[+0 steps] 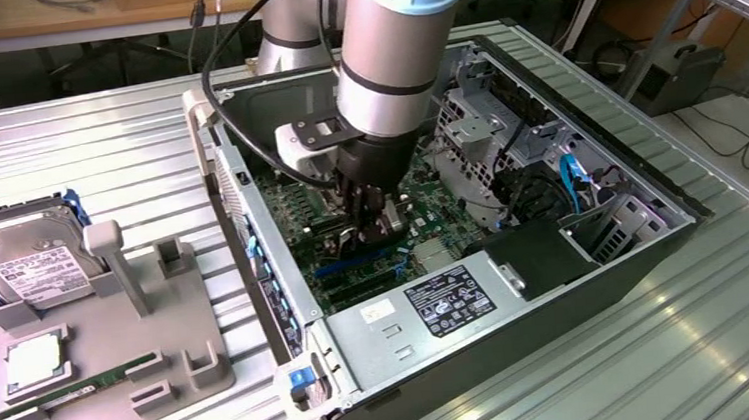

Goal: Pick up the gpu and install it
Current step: 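Press down on the gpu until it lock into place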

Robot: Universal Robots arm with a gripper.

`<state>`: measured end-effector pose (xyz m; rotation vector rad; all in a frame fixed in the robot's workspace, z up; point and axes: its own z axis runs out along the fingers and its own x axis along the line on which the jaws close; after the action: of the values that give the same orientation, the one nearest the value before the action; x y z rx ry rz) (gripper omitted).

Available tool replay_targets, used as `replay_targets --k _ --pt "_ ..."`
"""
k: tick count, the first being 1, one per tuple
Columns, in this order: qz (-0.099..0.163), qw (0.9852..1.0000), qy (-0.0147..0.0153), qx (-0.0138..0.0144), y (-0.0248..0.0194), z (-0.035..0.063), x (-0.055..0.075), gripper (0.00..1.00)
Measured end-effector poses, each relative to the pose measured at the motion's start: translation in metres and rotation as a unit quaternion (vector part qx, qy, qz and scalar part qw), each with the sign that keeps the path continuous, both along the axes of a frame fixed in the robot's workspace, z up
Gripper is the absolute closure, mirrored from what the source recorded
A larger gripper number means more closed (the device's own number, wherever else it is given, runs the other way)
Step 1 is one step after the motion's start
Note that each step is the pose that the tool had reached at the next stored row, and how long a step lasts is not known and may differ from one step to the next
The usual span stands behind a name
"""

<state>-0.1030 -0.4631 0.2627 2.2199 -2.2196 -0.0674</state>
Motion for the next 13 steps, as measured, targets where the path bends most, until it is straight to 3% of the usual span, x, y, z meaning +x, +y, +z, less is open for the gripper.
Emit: replay_targets --k 2,13 --pt "0.000 1.0000 0.0029 0.0007 0.0000 -0.0016 0.000 0.74" --pt "0.000 1.0000 0.0033 0.0007 -0.0001 -0.0118 -0.001 0.74"
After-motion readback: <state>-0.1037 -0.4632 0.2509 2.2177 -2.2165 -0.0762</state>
